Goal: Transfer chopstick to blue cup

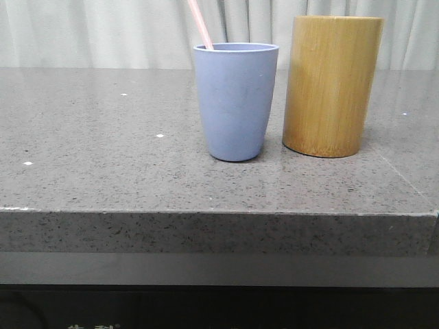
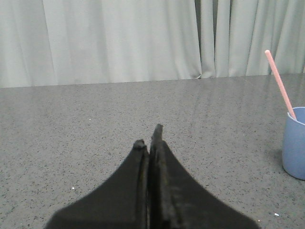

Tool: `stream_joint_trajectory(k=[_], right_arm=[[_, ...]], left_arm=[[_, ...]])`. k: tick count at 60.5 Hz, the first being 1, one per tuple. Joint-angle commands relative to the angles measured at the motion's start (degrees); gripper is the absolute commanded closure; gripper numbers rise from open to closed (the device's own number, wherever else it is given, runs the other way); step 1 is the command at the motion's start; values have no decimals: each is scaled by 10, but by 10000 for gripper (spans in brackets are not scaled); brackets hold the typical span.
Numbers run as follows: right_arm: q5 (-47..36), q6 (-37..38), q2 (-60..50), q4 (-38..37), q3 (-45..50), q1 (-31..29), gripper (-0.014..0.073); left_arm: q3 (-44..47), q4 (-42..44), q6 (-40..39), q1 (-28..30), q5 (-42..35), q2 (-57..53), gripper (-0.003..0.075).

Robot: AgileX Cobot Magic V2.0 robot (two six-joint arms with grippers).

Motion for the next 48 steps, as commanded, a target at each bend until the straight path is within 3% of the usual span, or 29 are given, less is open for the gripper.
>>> stream_joint_trajectory(k=[1,23,48], right_arm=[[-49,-4,6,3,-14,-4,680],[-49,-4,6,3,-14,-4,680],[-50,-4,7,3,-14,-4,680]], left_arm=[[-13,-7,-6,2,-48,9,739],[-8,-8,-6,2,-57,9,739],[129,-6,-18,63,-140,-37,739]])
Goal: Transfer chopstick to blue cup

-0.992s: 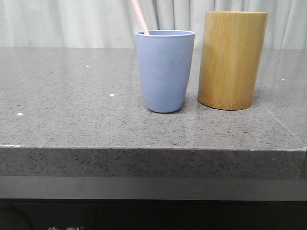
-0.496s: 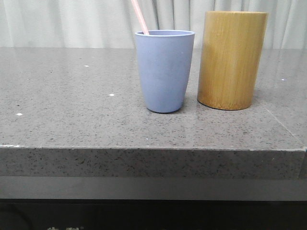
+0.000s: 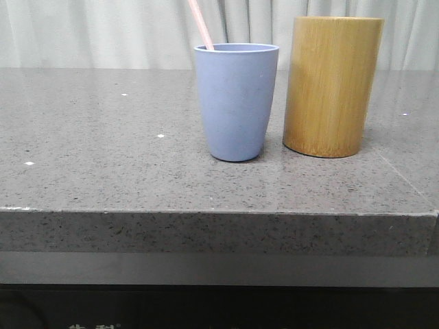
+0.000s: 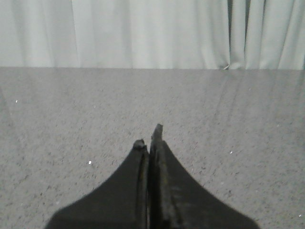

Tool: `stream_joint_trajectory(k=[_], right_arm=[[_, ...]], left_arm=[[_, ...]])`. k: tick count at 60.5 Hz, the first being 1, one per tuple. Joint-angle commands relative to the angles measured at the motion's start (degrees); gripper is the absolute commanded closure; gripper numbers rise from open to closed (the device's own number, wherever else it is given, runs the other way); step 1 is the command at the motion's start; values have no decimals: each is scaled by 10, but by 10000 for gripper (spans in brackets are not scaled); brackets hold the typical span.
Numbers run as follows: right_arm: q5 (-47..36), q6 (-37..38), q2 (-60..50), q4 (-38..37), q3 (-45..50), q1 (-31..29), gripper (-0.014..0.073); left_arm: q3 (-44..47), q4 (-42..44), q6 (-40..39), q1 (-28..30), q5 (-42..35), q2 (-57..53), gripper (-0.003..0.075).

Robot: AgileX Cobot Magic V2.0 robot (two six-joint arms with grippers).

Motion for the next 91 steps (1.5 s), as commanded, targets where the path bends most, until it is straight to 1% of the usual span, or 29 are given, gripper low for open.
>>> stream_joint_trajectory(k=[1,7,15,26,29,33,91], right_arm=[[-48,-4,7,2,-14,-4,680],[-48,-4,7,2,-14,-4,680],[-48,-4,7,2,-14,-4,680],[-48,-4,7,2,-14,-4,680],[-48,-4,7,2,-14,-4,680],[-48,-4,7,2,-14,-4,680],[-48,-4,7,2,-14,-4,680]], left_arm=[[14,-4,-8,6,-63,-14,739],[47,-4,-8,6,-90,-14,739],[110,-4,-8,6,-147,-14,739],[189,-5,-8,6,-253,-14,739],[185,-5,-8,6,-238,-14,739],[187,-5,-8,6,-250,-14,739],[187,-5,-8,6,-249,-13,739]])
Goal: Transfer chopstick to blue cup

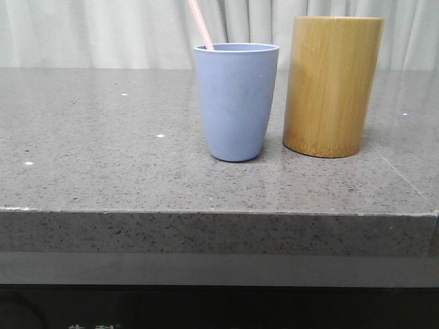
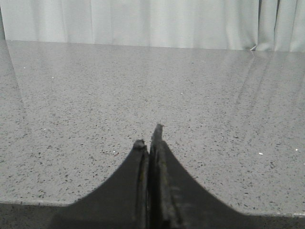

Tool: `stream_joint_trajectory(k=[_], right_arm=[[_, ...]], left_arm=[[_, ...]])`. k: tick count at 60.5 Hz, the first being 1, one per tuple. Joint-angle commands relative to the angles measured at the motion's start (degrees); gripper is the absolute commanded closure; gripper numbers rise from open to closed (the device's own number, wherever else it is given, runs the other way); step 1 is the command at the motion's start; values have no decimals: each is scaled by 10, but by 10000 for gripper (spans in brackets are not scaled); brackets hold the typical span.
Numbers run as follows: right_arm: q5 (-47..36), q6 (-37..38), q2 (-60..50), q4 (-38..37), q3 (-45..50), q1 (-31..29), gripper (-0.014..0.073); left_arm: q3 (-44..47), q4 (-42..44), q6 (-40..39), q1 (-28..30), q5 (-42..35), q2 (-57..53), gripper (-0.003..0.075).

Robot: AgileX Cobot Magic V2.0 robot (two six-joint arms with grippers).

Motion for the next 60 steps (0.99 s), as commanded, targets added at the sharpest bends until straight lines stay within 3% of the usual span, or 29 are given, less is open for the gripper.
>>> stream_joint_trajectory(k=[1,12,29,37,60], right_arm=[[-47,-4,7,1,-14,-4,680],[-71,-4,6,-4,36,-11,680],[-106,-4,-79,5,190,-101,680],[-137,-4,-77,6,232,-116,680],[-119,-4,-77,6,230,-115,680]], left_arm=[[4,-5,-6,0,-51,-13,739],[4,-5,-6,0,-51,-13,739],[4,-5,-6,0,-51,-13,739],[4,-5,-6,0,-51,-13,739],[4,-5,-6,0,-51,-13,739]])
